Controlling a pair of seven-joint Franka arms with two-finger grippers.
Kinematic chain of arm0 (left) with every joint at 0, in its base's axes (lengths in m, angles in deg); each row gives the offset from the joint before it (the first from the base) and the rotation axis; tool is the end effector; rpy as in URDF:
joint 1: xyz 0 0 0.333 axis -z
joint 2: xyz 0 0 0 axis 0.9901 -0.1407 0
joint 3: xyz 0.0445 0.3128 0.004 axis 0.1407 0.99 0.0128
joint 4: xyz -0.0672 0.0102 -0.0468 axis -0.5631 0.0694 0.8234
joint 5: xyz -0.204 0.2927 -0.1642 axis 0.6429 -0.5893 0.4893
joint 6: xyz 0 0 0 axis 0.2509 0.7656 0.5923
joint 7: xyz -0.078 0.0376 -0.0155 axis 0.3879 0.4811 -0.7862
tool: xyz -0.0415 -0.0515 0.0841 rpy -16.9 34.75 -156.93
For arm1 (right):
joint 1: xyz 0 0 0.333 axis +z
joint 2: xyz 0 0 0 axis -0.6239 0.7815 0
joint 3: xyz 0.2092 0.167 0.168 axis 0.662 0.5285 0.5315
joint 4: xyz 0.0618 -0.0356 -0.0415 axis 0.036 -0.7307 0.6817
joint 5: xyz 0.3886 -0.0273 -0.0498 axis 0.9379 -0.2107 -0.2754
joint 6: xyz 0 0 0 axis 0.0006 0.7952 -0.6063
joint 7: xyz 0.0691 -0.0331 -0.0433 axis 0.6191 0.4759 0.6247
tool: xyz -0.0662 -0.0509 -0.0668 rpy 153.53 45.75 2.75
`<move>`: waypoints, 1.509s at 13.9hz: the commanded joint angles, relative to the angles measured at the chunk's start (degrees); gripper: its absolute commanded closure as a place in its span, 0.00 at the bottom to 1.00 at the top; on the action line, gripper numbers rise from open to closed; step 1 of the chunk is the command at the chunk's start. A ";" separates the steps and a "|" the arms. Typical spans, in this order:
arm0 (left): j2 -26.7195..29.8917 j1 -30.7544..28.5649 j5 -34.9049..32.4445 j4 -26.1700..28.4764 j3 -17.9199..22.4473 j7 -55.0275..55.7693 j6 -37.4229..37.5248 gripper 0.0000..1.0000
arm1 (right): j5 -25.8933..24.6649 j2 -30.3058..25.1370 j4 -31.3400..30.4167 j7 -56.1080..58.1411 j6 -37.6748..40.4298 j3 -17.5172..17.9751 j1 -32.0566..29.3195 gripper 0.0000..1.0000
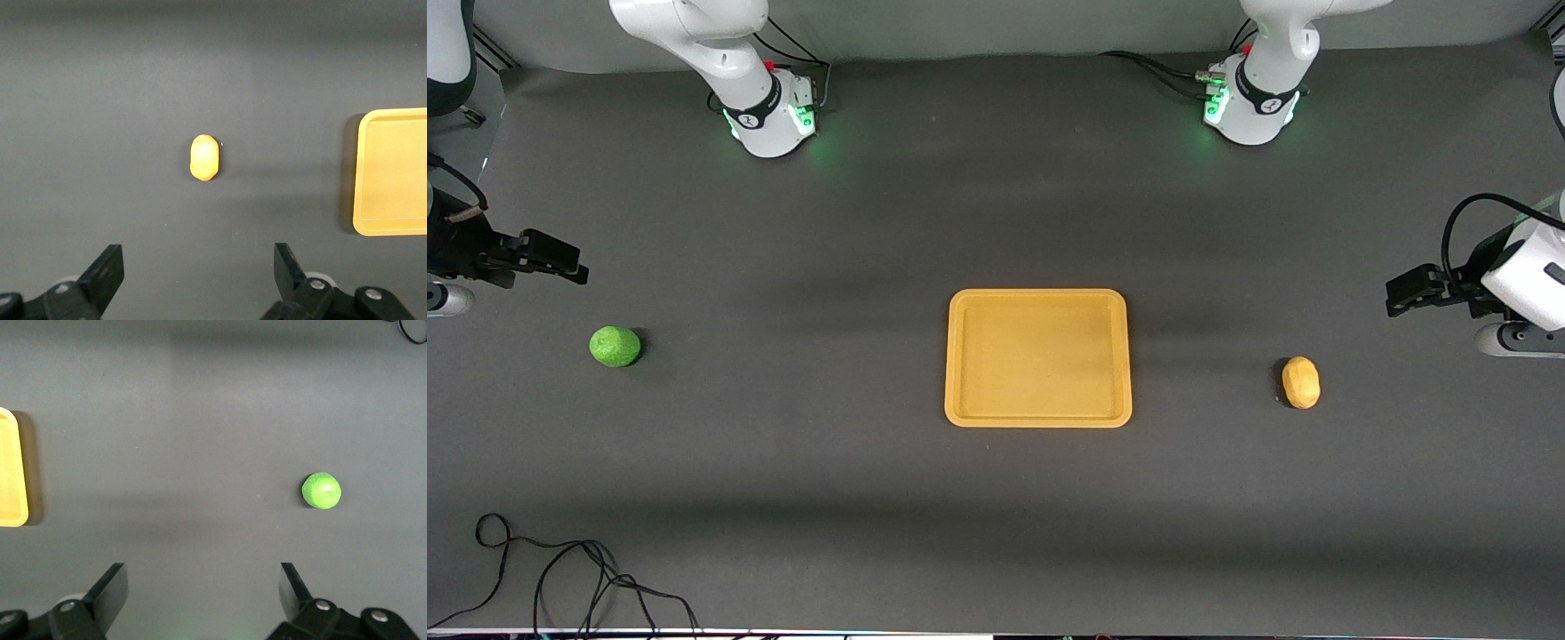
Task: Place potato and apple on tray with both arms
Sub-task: 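Reach the left gripper down to the yellow potato and grasp it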
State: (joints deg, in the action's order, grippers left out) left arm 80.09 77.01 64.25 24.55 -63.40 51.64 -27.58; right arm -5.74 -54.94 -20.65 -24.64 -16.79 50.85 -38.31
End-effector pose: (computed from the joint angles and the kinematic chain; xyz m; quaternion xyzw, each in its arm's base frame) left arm 0.6052 -0.0220 0.5744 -0.9997 0.0190 0.0145 0.0086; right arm 0.5665 -0.0229 0.5993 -0.9995 -0.0033 0.0302 0.0029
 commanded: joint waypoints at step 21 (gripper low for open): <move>-17.71 -0.98 -4.92 20.48 0.75 -0.07 -28.28 0.00 | 1.00 0.21 0.84 -0.55 0.23 -0.25 0.41 0.00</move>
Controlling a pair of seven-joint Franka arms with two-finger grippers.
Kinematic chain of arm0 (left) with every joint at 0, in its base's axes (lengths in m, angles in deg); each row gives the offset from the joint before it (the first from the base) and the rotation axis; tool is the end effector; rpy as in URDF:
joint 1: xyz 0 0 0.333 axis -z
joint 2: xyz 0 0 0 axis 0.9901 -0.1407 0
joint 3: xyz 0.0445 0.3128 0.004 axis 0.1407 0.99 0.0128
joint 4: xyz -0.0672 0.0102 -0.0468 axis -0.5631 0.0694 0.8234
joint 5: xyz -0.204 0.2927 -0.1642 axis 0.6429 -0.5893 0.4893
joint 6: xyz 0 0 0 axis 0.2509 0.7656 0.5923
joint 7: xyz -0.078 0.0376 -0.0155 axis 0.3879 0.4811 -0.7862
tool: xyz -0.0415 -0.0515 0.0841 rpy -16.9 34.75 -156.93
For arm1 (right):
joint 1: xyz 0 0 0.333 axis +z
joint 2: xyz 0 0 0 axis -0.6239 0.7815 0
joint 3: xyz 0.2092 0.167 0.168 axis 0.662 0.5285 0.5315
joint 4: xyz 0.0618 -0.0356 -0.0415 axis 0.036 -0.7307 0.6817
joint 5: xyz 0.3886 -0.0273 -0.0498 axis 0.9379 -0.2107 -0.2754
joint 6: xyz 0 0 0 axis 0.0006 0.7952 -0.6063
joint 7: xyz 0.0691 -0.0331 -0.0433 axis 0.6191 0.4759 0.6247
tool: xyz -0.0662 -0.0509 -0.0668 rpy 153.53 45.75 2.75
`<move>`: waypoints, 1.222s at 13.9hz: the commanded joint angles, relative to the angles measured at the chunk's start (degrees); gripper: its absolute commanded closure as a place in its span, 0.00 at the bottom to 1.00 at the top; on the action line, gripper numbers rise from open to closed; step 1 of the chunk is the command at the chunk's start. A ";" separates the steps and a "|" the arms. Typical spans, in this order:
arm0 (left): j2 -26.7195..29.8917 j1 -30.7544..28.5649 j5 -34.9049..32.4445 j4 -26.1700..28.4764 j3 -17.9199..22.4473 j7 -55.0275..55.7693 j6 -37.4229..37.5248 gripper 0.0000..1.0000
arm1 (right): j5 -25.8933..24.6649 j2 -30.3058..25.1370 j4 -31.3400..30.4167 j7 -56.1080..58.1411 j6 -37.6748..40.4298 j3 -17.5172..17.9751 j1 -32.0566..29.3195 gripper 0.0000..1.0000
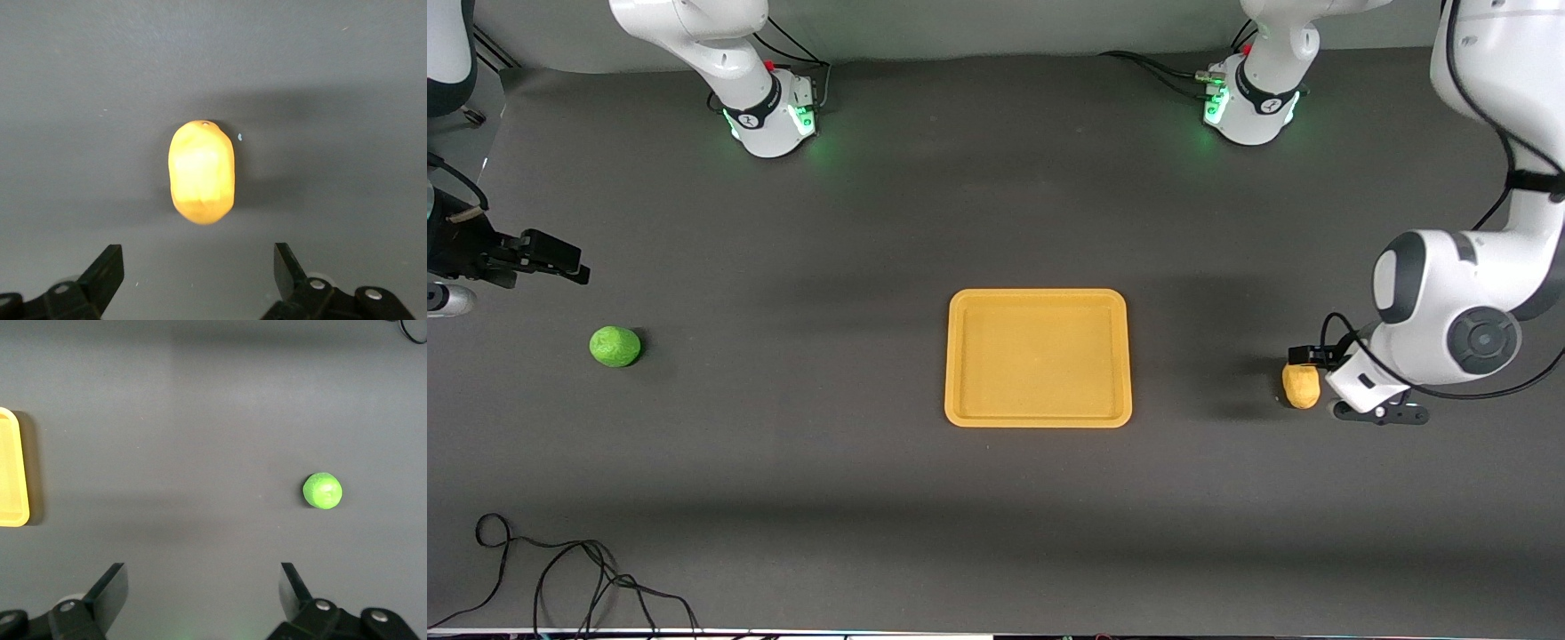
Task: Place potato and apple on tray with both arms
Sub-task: 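Reach the left gripper down to the yellow potato and grasp it, then carry the potato with the left gripper and lower it onto the tray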
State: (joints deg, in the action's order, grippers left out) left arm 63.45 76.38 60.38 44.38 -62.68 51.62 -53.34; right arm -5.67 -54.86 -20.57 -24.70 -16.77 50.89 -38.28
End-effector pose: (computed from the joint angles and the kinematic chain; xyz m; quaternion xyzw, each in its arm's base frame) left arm 0.6187 -0.0087 0.2699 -0.9936 0.0337 0.1060 0.0180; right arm 0.5669 -0.0221 0.5992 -0.9995 -0.0034 0.0304 0.0035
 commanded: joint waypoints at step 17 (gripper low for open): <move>-2.84 0.77 0.61 -3.39 -0.75 4.86 1.50 0.81 | 0.49 0.13 0.16 -0.66 -0.75 -0.46 0.47 0.00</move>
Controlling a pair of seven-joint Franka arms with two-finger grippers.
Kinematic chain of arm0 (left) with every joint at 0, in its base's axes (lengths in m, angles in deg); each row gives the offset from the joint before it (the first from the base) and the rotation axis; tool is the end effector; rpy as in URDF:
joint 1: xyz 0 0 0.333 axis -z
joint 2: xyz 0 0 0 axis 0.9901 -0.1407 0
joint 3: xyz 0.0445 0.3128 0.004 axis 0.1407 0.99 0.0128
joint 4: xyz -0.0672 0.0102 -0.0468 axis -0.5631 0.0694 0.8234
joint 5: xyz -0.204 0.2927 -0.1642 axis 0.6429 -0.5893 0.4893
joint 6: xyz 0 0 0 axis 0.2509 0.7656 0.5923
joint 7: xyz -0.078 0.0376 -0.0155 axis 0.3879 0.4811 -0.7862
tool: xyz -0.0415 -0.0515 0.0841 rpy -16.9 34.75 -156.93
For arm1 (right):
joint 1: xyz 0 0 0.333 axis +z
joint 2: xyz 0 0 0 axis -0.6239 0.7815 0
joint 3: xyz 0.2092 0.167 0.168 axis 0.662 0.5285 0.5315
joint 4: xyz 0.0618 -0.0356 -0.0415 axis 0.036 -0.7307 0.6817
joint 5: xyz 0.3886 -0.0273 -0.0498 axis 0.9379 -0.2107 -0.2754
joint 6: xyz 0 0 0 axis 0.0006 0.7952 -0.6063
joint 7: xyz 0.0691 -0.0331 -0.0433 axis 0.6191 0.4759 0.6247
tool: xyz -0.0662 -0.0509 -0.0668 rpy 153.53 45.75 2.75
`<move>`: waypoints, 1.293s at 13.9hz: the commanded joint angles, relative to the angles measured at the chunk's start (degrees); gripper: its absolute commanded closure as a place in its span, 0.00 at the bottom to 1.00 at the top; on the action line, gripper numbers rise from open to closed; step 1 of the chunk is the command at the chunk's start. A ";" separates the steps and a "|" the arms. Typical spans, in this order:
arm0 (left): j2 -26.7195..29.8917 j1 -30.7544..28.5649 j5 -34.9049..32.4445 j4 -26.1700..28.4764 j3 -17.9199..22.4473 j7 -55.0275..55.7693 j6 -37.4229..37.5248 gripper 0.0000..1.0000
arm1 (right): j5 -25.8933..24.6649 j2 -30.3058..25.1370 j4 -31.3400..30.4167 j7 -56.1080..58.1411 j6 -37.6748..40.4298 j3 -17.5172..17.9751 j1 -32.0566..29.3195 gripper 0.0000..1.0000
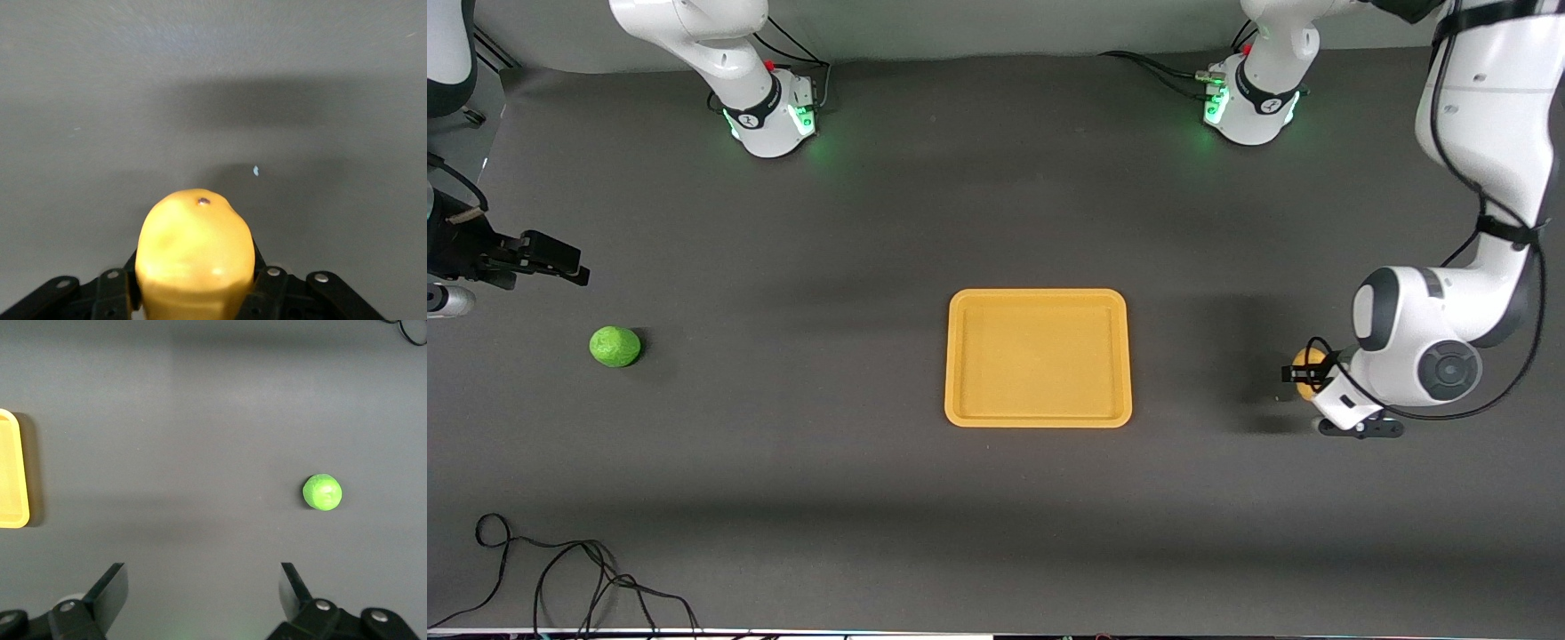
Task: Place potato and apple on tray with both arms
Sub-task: 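Carry the potato with the left gripper and lower it onto the tray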
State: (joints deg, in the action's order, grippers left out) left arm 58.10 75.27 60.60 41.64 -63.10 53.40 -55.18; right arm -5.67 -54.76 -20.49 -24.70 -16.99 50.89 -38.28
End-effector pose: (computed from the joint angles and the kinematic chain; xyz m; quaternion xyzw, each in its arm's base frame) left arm 0.6305 -0.0012 0.2334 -0.9936 0.0105 0.1121 0.0090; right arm 0.5679 -0.0221 0.5992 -0.9996 -0.0034 0.0286 0.0034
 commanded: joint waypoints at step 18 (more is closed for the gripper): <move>-10.75 30.10 4.97 -15.42 -1.92 31.84 2.38 0.67 | 0.32 -1.64 -8.26 25.42 -8.96 -19.60 0.03 0.00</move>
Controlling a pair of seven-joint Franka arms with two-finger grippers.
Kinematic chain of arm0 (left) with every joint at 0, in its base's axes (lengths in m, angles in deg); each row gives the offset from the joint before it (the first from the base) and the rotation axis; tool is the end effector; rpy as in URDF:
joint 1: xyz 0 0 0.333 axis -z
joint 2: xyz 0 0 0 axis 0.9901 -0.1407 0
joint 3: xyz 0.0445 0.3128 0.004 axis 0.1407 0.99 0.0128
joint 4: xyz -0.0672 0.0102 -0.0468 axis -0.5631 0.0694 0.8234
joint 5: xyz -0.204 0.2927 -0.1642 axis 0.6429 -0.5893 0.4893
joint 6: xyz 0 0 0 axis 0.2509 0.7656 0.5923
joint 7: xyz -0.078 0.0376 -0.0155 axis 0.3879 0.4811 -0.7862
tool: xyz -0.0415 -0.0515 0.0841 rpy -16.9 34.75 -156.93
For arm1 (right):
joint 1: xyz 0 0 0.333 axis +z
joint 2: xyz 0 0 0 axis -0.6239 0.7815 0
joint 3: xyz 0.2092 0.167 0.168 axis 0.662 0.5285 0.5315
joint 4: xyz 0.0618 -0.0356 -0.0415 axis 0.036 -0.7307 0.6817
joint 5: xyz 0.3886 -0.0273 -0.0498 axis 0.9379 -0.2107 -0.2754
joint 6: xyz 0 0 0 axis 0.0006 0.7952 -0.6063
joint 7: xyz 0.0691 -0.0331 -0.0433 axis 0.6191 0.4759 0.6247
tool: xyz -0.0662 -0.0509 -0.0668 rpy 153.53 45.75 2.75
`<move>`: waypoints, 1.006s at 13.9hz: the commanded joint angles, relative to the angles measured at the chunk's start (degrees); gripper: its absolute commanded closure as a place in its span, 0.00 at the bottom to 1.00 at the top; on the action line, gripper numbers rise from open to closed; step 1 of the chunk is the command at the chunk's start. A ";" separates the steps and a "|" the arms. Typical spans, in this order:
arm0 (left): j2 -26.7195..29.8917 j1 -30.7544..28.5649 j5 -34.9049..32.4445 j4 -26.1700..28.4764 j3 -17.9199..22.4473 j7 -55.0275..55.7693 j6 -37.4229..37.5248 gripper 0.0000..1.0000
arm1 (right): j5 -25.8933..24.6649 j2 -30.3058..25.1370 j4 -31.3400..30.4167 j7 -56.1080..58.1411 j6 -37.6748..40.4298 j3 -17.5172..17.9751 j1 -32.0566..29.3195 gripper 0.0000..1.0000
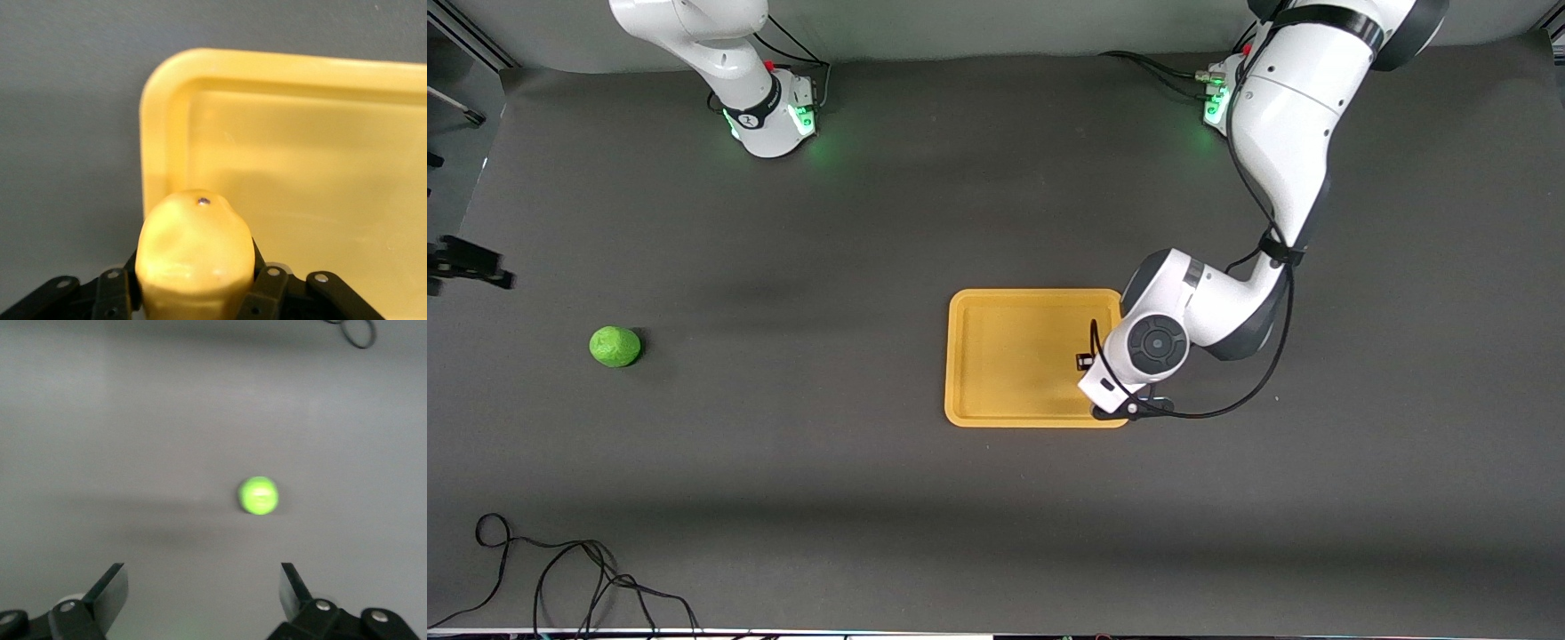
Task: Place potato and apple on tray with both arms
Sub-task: 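Carry the potato with the left gripper and lower it onto the tray, then release the potato and withdraw the left gripper while the right gripper reaches the apple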
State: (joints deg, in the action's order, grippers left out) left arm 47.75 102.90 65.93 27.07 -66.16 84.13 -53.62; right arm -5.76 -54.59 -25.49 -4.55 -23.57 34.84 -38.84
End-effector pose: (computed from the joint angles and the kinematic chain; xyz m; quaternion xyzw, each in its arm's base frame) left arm 0.5948 -0.3460 0.2200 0.9940 0.0300 -0.1050 0.0039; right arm 0.5461 -0.1825 0.5674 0.9993 0.0341 -0.0164 0.0009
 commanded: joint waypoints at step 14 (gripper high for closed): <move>6.07 -2.43 -3.78 -1.64 1.40 1.48 4.67 0.01 | 10.92 4.06 -33.60 15.89 -42.26 -8.40 1.03 0.00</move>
State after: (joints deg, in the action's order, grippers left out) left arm 48.54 103.22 62.93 24.89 -64.75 85.68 -52.66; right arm -0.29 -55.24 -59.86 5.83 -61.86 26.89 -38.25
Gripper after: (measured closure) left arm 0.009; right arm 0.000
